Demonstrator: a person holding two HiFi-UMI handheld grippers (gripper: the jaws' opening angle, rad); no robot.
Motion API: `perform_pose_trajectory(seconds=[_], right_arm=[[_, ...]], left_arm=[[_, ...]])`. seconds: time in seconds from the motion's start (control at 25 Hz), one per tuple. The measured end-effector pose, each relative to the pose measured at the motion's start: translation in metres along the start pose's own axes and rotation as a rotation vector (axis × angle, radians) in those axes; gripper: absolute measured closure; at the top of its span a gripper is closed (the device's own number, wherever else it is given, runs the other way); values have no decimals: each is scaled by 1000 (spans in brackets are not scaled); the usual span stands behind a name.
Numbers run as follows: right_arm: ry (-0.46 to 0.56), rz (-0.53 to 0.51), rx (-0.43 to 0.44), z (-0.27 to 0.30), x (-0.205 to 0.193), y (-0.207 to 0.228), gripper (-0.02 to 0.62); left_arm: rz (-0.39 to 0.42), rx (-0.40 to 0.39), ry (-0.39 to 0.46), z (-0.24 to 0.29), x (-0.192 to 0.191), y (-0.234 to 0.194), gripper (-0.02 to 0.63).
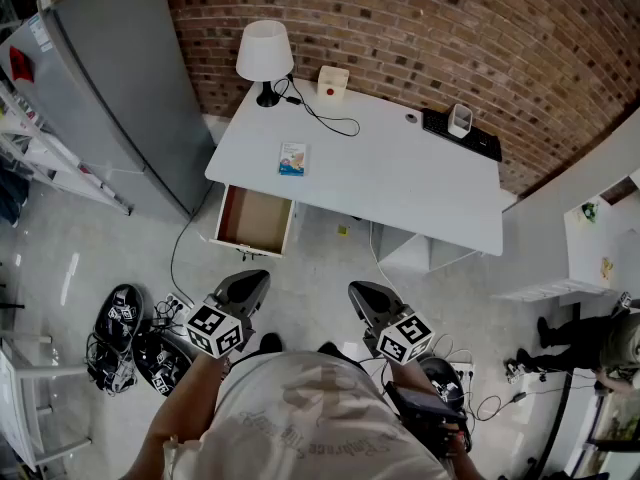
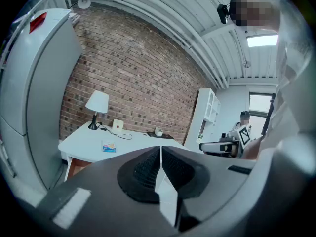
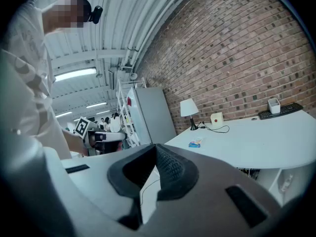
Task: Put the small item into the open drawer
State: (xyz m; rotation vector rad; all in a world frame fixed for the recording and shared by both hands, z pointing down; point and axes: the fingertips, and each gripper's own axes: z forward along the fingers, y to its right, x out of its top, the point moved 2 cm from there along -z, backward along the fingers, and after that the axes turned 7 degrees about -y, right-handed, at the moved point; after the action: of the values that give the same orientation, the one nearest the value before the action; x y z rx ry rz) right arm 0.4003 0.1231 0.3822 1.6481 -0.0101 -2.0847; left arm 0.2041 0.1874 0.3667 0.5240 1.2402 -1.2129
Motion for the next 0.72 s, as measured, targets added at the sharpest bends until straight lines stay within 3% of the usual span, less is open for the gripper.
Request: perform_pose_trajectory(seconds=[0.72], right_arm=[[24,78,-35,-17,-11,9,589]], left_arm=[[-13,-36,-70,11,-26,33,592]])
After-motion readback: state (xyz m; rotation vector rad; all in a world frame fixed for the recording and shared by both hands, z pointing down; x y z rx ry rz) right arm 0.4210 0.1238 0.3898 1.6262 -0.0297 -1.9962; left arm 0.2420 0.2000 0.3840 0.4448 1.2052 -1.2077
